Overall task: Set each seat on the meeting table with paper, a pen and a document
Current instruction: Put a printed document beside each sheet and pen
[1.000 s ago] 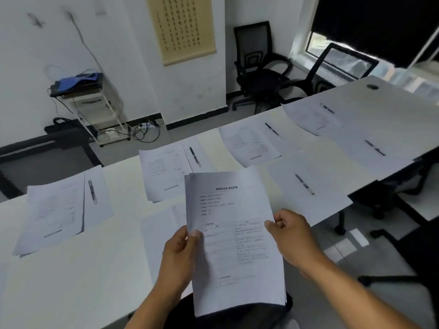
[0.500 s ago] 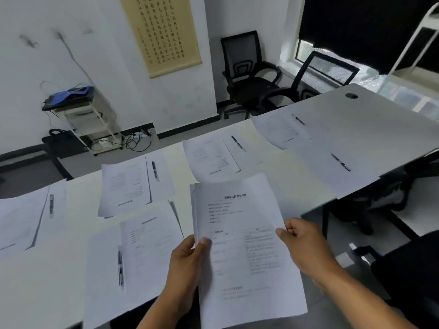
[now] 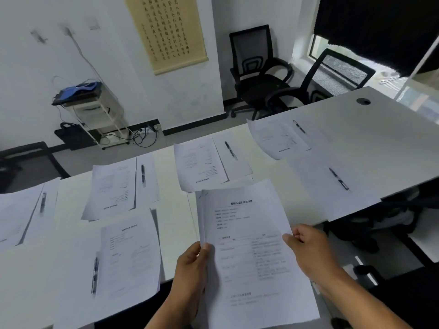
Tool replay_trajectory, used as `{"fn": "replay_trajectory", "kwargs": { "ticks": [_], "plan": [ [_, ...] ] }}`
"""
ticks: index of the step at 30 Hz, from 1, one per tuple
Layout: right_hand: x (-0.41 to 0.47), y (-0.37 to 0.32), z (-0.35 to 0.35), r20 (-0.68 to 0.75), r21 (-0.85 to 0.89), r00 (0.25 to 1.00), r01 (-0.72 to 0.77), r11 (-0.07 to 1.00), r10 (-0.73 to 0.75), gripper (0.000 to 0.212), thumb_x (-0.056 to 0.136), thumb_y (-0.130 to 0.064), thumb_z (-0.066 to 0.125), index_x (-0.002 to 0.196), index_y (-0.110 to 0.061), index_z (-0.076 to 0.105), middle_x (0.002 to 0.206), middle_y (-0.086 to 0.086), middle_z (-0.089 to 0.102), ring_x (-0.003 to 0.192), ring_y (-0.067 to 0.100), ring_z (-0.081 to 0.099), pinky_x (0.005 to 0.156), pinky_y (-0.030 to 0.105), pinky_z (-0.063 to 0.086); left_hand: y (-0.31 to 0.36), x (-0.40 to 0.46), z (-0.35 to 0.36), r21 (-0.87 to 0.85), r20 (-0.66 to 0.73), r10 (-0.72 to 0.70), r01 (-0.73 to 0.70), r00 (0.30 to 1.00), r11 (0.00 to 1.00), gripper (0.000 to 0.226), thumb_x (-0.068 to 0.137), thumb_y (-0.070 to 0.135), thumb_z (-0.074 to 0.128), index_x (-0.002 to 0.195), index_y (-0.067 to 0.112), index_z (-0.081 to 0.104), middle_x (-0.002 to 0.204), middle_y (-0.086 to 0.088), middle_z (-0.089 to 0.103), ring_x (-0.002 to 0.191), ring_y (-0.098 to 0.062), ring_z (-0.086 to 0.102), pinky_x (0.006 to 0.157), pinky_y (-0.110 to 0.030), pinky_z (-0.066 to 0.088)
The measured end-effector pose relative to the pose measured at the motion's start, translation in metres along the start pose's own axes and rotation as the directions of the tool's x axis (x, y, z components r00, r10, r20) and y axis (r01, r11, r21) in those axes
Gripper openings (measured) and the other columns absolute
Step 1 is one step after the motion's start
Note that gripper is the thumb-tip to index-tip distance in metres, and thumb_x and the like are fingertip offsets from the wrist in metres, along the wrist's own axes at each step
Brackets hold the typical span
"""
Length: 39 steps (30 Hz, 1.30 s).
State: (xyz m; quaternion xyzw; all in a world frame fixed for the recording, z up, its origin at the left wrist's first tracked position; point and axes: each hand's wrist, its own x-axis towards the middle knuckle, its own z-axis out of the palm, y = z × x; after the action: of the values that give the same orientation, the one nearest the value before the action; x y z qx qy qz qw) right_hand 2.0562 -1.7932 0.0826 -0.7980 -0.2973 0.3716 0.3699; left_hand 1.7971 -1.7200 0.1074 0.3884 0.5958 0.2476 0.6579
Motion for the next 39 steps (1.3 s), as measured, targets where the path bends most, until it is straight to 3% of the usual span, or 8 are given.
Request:
{"fn": "replay_trajectory", "kwargs": {
  "ticks": [6,10,18,21,24,27,30,39],
  "plan": [
    [0.048,-0.005,-0.005,-0.003,-0.086,0.999,-0.046,0.995,0.045,0.044,0.102,-0.015,0.067,0.070,-0.012,0.037,0.058,-0.008,0.037,0.059,0.014,0.031,0.058,0.030,0.028,-0.002,0.060,0.019,0.027,0.008,-0.014,0.013,1.000,1.000,0.043,0.103,0.040,0.064,0.104,-0.002,0.069,0.101,-0.011,0.080,0.085,-0.030,0.073,0.083,-0.044,0.054],
    [0.088,-0.012,-0.019,-0.015,-0.135,0.997,-0.074,0.988,0.073,0.039,0.105,-0.015,0.064,0.072,-0.012,0.042,0.063,-0.004,0.040,0.060,0.014,0.032,0.057,0.028,0.031,0.007,0.107,0.038,0.064,0.072,-0.080,0.075,0.994,0.995,0.031,0.112,0.032,0.056,0.107,0.012,0.079,0.110,-0.016,0.082,0.100,-0.037,0.079,0.087,-0.047,0.053],
    [0.139,-0.014,-0.008,0.038,-0.199,0.995,-0.080,0.977,0.089,0.035,0.106,-0.019,0.062,0.077,-0.007,0.046,0.064,-0.004,0.043,0.060,0.014,0.034,0.057,0.030,0.032,0.027,0.141,0.045,0.045,0.064,-0.161,0.158,0.985,0.986,0.032,0.112,0.033,0.056,0.099,0.012,0.076,0.101,-0.014,0.080,0.083,-0.022,0.068,0.071,-0.032,0.046],
    [0.163,-0.002,0.004,0.086,-0.223,0.992,-0.071,0.972,0.092,0.032,0.105,-0.021,0.063,0.083,-0.003,0.049,0.064,0.001,0.045,0.060,0.014,0.035,0.058,0.031,0.032,0.022,0.149,0.047,0.012,0.001,-0.201,0.201,0.979,0.979,0.031,0.112,0.034,0.058,0.100,0.011,0.075,0.105,-0.011,0.082,0.088,-0.025,0.072,0.078,-0.040,0.048],
    [0.184,0.007,0.012,0.135,-0.235,0.988,-0.044,0.971,0.078,0.030,0.105,-0.025,0.062,0.085,-0.005,0.051,0.071,0.013,0.058,0.061,0.014,0.041,0.058,0.032,0.036,0.016,0.151,0.048,-0.069,-0.053,-0.179,0.176,0.982,0.982,0.032,0.109,0.032,0.060,0.103,0.003,0.072,0.107,-0.024,0.078,0.088,-0.027,0.070,0.081,-0.044,0.048],
    [0.204,0.018,0.014,0.221,-0.282,0.971,-0.022,0.959,0.087,0.039,0.105,-0.025,0.062,0.077,-0.009,0.040,0.065,0.003,0.043,0.060,0.014,0.034,0.058,0.032,0.031,0.011,0.151,0.053,-0.081,-0.122,-0.222,0.213,0.967,0.974,0.032,0.112,0.025,0.056,0.109,-0.003,0.071,0.111,-0.024,0.079,0.098,-0.038,0.079,0.094,-0.053,0.062],
    [0.210,0.023,0.015,0.257,-0.282,0.963,-0.010,0.959,0.085,0.041,0.104,-0.024,0.063,0.074,-0.016,0.038,0.062,-0.004,0.039,0.059,0.013,0.032,0.057,0.032,0.030,0.005,0.140,0.054,-0.118,-0.144,-0.237,0.221,0.961,0.968,0.032,0.113,0.026,0.055,0.113,-0.001,0.072,0.111,-0.019,0.082,0.106,-0.042,0.078,0.102,-0.064,0.058],
    [0.238,0.018,-0.010,0.240,-0.335,0.969,0.030,0.942,0.055,0.042,0.105,-0.021,0.062,0.073,-0.016,0.036,0.063,-0.001,0.038,0.059,0.015,0.031,0.057,0.032,0.028,0.008,0.146,0.043,-0.216,-0.259,-0.272,0.219,0.927,0.952,0.026,0.113,0.024,0.056,0.116,0.010,0.078,0.114,-0.019,0.081,0.106,-0.046,0.078,0.099,-0.070,0.058]
  ]
}}
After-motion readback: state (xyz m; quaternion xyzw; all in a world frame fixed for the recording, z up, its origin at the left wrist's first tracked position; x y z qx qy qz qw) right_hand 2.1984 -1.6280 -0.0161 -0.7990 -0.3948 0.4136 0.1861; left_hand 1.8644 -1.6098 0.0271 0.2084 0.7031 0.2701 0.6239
